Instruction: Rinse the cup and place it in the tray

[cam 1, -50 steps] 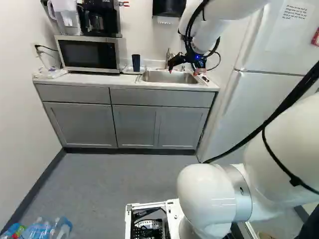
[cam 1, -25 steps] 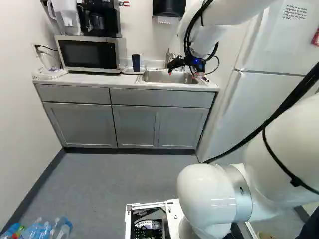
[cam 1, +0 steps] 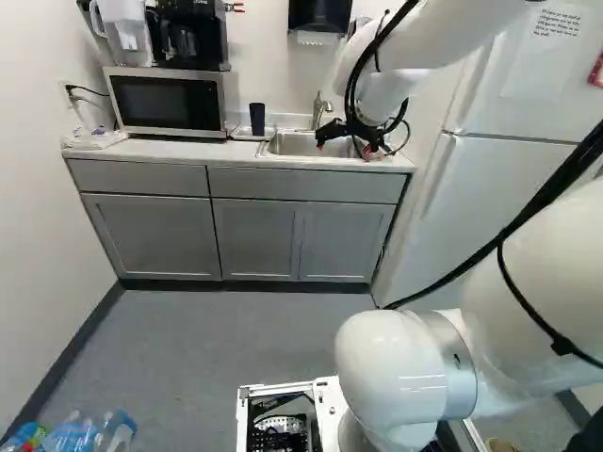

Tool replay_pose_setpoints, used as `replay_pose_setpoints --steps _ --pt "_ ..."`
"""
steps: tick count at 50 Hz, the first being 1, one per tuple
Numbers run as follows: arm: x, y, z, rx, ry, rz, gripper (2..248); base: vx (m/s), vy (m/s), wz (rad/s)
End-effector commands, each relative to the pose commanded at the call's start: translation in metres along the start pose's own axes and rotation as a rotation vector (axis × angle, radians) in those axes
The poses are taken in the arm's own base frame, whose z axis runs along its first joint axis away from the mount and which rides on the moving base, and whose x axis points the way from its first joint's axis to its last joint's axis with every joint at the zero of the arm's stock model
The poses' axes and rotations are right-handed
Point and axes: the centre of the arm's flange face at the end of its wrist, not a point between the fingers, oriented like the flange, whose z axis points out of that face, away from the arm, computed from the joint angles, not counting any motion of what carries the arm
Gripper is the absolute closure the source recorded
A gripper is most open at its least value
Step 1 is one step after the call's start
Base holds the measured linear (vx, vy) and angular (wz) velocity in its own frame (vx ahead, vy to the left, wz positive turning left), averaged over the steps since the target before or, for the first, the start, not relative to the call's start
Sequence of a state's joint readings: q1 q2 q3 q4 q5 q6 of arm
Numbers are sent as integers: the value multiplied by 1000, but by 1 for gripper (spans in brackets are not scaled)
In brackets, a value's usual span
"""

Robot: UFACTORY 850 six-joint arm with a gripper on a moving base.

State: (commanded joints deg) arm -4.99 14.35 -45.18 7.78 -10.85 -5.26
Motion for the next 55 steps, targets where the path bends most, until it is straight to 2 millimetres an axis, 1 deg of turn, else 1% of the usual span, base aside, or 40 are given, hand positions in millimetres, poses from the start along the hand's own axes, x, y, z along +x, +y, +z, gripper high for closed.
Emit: replay_pose_setpoints --steps 14,27,43,55 --pt "-26 -1 14 -8 40 -9 3 0 0 0" --pt "-55 -2 28 -12 85 -20 3 0 0 0" --pt "-99 -4 42 -12 149 -38 3 0 0 0" --pt "-134 -5 49 -6 199 -51 3 0 0 0"
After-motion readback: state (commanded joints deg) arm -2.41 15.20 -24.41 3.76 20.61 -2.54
